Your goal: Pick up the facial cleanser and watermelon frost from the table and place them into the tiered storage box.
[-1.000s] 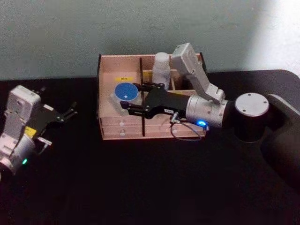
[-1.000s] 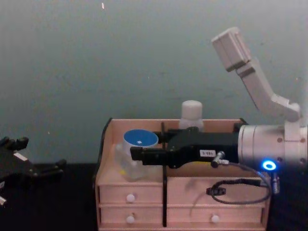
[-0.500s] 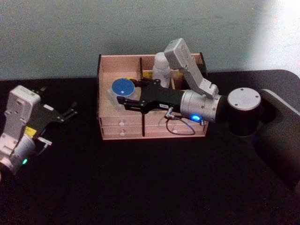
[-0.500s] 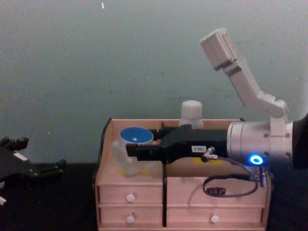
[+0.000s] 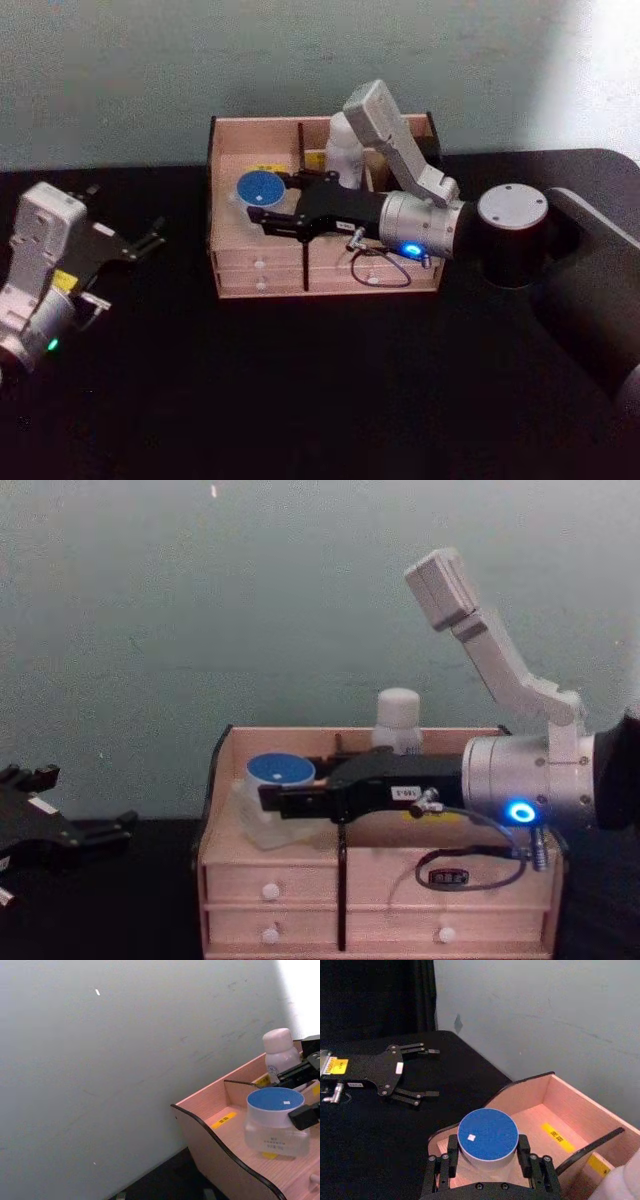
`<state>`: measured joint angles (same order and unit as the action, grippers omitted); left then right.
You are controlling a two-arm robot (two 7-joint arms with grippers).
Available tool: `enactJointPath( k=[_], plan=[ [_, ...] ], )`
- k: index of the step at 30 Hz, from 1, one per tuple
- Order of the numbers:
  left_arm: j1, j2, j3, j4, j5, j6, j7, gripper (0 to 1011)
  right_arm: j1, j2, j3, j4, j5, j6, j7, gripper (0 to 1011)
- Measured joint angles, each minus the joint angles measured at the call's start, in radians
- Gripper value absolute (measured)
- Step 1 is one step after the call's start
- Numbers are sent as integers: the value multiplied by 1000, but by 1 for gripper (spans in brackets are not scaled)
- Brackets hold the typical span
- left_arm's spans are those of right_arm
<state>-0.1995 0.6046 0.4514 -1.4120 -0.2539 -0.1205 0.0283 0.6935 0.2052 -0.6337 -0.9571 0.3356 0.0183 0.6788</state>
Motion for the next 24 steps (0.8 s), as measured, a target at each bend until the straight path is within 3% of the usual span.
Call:
enactJointPath(
  k=[24],
  plan=[
    [0, 0, 0, 0, 0, 0, 0, 1001, 10, -17, 9, 35, 6, 19, -4, 715]
  ],
)
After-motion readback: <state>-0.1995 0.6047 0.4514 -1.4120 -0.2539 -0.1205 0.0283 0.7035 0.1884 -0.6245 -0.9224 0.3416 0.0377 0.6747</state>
